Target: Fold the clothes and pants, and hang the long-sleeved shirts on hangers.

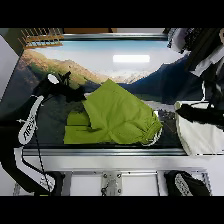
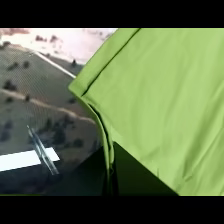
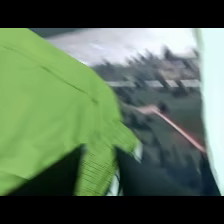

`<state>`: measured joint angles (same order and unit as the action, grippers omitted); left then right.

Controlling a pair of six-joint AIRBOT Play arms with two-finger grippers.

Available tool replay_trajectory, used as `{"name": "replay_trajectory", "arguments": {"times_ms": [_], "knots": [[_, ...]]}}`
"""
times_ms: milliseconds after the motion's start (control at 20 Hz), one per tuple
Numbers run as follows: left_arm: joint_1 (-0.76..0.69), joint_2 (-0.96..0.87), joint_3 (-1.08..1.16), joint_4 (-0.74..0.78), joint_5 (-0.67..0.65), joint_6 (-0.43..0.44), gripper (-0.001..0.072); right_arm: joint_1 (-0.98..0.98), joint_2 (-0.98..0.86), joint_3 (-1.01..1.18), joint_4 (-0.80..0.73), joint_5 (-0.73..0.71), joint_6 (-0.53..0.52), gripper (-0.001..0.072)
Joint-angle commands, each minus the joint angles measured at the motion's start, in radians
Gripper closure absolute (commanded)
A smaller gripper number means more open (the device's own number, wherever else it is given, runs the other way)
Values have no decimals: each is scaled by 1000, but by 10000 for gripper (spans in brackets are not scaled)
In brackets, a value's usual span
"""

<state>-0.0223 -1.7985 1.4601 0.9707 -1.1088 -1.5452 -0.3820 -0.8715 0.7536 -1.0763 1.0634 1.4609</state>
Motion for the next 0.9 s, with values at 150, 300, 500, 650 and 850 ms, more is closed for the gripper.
{"name": "replay_trajectory", "arguments": {"times_ms": [150,300,500,650,850], "knots": [[36,14,4,-2,-14,5,702,-42,-195,-183,-16,-123,47,62],[26,14,4,-2,-13,5,702,2,-311,-183,164,-210,-91,62],[18,14,4,-2,2,5,702,95,-407,-181,329,-256,-216,62],[18,14,4,-2,6,5,702,156,-422,-179,348,-298,-224,65],[18,21,5,-3,2,4,702,191,-416,-146,347,-319,-262,676]]}}
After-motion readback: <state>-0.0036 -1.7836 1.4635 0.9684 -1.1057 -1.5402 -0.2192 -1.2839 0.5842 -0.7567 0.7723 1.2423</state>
